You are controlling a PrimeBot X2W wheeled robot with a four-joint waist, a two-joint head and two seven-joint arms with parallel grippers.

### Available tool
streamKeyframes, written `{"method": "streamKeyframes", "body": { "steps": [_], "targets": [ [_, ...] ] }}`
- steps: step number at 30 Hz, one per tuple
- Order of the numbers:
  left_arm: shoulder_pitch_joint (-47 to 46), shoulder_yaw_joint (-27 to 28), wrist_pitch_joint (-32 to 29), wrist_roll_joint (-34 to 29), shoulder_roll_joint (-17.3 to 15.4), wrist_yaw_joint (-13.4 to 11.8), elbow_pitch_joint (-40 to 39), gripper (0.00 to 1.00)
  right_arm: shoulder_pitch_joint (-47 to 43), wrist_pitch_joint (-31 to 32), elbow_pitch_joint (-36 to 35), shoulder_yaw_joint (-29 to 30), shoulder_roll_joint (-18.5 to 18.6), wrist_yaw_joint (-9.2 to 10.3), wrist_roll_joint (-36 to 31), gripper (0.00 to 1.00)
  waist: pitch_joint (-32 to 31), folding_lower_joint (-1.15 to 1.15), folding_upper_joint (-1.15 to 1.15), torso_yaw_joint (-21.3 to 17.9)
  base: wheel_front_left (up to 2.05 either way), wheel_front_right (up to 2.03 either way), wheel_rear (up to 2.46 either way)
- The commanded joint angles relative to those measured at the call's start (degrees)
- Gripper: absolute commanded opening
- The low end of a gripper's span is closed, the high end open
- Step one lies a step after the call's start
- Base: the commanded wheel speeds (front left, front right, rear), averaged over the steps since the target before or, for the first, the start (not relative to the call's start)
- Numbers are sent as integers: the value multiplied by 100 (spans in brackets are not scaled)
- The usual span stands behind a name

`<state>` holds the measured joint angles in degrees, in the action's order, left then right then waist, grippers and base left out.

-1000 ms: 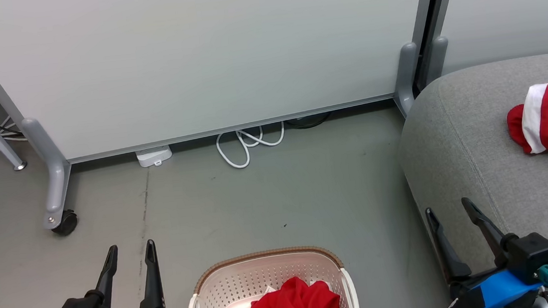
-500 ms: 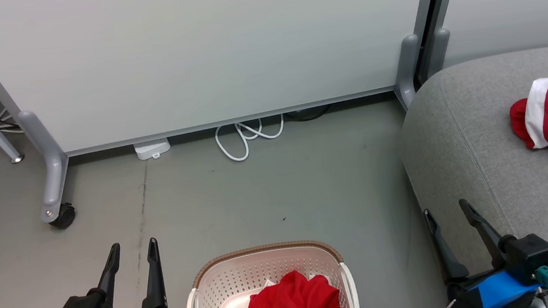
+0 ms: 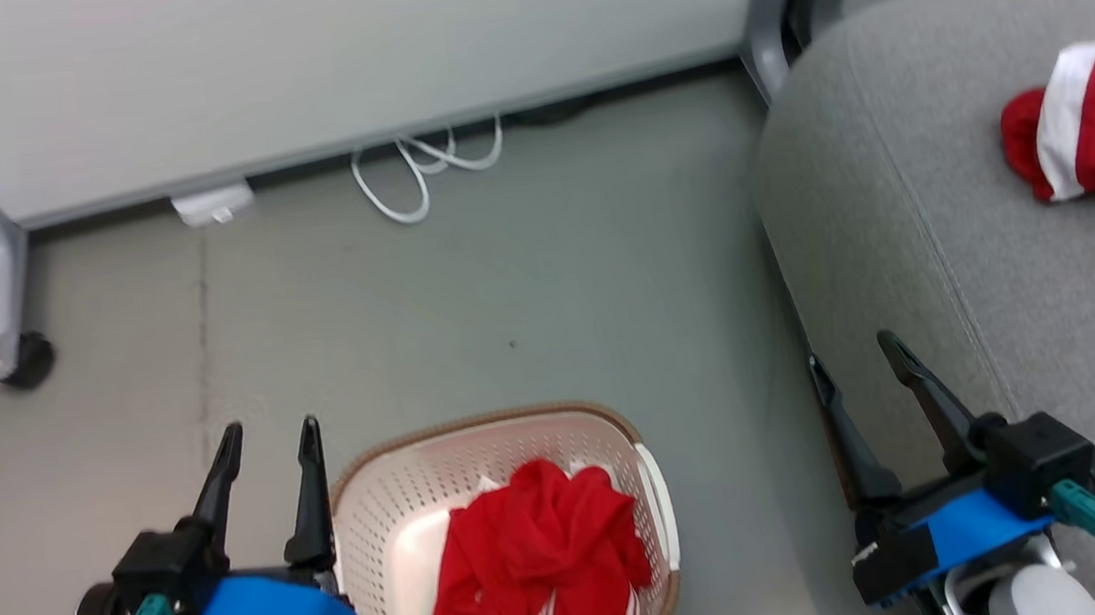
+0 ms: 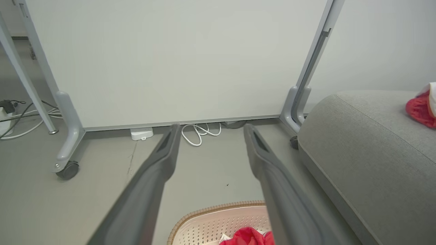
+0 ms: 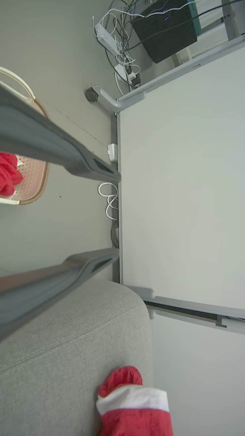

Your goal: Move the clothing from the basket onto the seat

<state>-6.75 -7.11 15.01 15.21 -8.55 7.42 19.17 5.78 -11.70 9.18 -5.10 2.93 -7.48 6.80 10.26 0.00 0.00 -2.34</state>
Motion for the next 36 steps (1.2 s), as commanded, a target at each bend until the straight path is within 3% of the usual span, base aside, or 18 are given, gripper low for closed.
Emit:
{"method": "streamKeyframes", "body": {
  "steps": [1, 13, 21, 36],
  "targets": [
    [-222, -54, 25, -11, -57, 5, 56, 100, 190, -60, -12, -52, -6, -3, 68, 100, 571, 0, 0, -282, 0, 0, 0],
    [-1150, -760, 21, 39, -313, 5, 724, 100, 921, -295, 159, -455, -7, -3, 287, 100, 1859, 0, 0, -905, 0, 0, 0],
    [-1719, -1293, -261, 166, -468, 5, 1944, 100, 1249, -354, 233, -685, -7, -3, 418, 100, 2443, 0, 0, -1342, 0, 0, 0],
    [-2626, -1250, -739, 492, -642, -139, 3350, 100, 1549, -357, -135, -1114, -8, -3, 757, 100, 3299, 0, 0, -1929, 0, 0, 0]
  ]
}}
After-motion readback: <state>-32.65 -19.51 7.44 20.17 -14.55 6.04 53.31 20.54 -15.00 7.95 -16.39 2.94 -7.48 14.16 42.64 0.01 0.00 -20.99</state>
